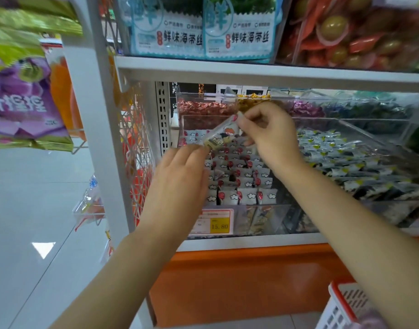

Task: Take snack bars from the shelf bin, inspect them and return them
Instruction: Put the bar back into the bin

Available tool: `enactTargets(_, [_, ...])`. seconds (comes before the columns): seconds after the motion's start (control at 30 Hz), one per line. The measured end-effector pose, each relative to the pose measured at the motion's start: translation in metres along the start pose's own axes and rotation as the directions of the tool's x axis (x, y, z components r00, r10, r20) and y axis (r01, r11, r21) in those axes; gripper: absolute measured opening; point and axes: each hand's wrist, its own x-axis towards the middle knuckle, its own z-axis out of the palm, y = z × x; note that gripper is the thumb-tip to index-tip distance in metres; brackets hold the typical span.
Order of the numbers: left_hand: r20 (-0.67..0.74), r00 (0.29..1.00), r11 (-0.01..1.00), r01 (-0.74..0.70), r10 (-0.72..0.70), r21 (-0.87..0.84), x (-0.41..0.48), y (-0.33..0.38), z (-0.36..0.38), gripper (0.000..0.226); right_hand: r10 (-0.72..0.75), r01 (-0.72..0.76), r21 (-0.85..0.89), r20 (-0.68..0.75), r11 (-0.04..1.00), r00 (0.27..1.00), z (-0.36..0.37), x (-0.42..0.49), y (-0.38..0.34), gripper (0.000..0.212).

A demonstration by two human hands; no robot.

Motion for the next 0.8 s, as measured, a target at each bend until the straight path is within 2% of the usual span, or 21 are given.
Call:
enactTargets(0.07, [-0.001,0.996,0.982,0.089,-0.09,-0.164,0.0,0.005,0.003,0.045,0.077,-0.07,0.113,-0.06,0.991,0.995,-0.016,-0.018,-0.003,0.01])
enactTargets(0.13, [0.046,0.986,0.953,0.167,-0.161,-0.254,-0.002,0.009,0.007,0.05,0.18,-0.16,0.277,-0.048,0.948,0.982,-0.031,-0.036,-0.003,0.008])
enactTargets(0.2, [0.109,0.972,0.918,0.231,-0.207,-0.323,-0.004,0.013,0.01,0.041,0.286,-0.253,0.437,-0.01,0.863,0.958,-0.041,-0.052,0.0,0.007])
enactTargets(0.27, [0.19,0.952,0.824,0.302,-0.238,-0.479,-0.006,0.017,0.011,0.022,0.382,-0.323,0.57,0.016,0.756,0.924,-0.047,-0.065,0.002,0.007])
enactTargets(0.3, [0.242,0.935,0.736,0.354,-0.26,-0.577,-0.008,0.018,0.012,0.023,0.421,-0.347,0.615,0.027,0.708,0.907,-0.048,-0.07,0.003,0.007])
enactTargets(0.37, [0.359,0.886,0.524,0.463,-0.293,-0.715,-0.009,0.021,0.012,0.025,0.459,-0.377,0.656,0.052,0.654,0.887,-0.051,-0.077,0.004,0.007])
enactTargets(0.47, [0.442,0.827,0.336,0.549,-0.346,-0.765,-0.009,0.025,0.011,0.029,0.461,-0.417,0.671,0.124,0.613,0.879,-0.056,-0.082,0.006,0.007])
enactTargets(0.53, [0.447,0.8,0.298,0.575,-0.401,-0.762,-0.008,0.026,0.011,0.031,0.458,-0.455,0.67,0.19,0.587,0.869,-0.058,-0.086,0.005,0.014])
enactTargets(0.67, [0.405,0.767,0.287,0.587,-0.498,-0.757,-0.008,0.024,0.011,0.031,0.481,-0.543,0.661,0.3,0.518,0.824,-0.058,-0.09,0.004,0.013])
enactTargets(0.8, [0.437,0.746,0.181,0.585,-0.502,-0.791,-0.007,0.023,0.007,0.029,0.515,-0.58,0.671,0.33,0.462,0.791,-0.059,-0.088,0.004,0.007])
